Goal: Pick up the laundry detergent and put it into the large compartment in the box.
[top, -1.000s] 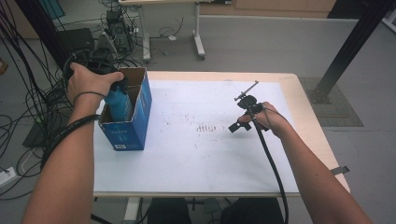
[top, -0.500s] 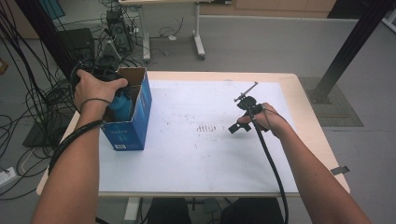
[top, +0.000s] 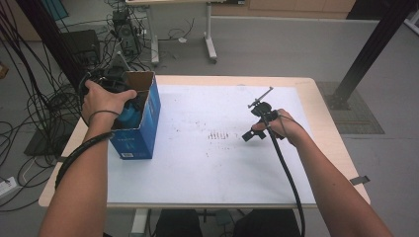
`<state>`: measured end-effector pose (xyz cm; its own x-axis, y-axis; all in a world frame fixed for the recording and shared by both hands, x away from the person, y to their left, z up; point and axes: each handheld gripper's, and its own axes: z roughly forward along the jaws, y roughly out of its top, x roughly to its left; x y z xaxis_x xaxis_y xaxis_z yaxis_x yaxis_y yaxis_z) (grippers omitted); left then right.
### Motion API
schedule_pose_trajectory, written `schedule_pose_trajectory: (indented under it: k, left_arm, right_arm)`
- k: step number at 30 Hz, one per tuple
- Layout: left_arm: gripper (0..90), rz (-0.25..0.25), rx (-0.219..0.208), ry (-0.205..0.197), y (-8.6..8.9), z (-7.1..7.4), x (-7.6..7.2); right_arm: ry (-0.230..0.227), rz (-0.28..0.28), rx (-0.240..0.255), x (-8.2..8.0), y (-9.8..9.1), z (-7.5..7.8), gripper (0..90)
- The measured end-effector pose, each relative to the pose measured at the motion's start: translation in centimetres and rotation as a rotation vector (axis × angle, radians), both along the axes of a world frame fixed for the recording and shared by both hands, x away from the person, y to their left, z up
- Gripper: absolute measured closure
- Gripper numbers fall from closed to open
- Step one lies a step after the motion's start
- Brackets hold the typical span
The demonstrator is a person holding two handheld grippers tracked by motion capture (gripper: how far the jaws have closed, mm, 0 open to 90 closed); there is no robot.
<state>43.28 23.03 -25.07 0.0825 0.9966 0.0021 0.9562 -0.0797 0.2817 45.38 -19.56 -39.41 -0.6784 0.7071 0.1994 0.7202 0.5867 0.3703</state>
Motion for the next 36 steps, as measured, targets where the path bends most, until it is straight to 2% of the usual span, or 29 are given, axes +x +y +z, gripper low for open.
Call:
schedule_pose_trajectory:
  k: [22,29,36]
  left_arm:
    - [37.9,-0.006,0.007,0.025,0.0,-1.7,0.1]
    - [37.9,-0.012,0.018,0.024,-0.2,-1.7,0.2]
    - [37.9,-0.007,0.010,0.023,-0.1,-1.8,0.1]
  right_arm:
    - [-0.004,-0.002,0.001,0.0,-0.1,-0.1,8.5]
    - [-0.003,-0.001,0.004,0.1,0.0,-0.2,8.6]
    - [-0.004,0.000,0.004,0.1,0.1,-0.3,8.6]
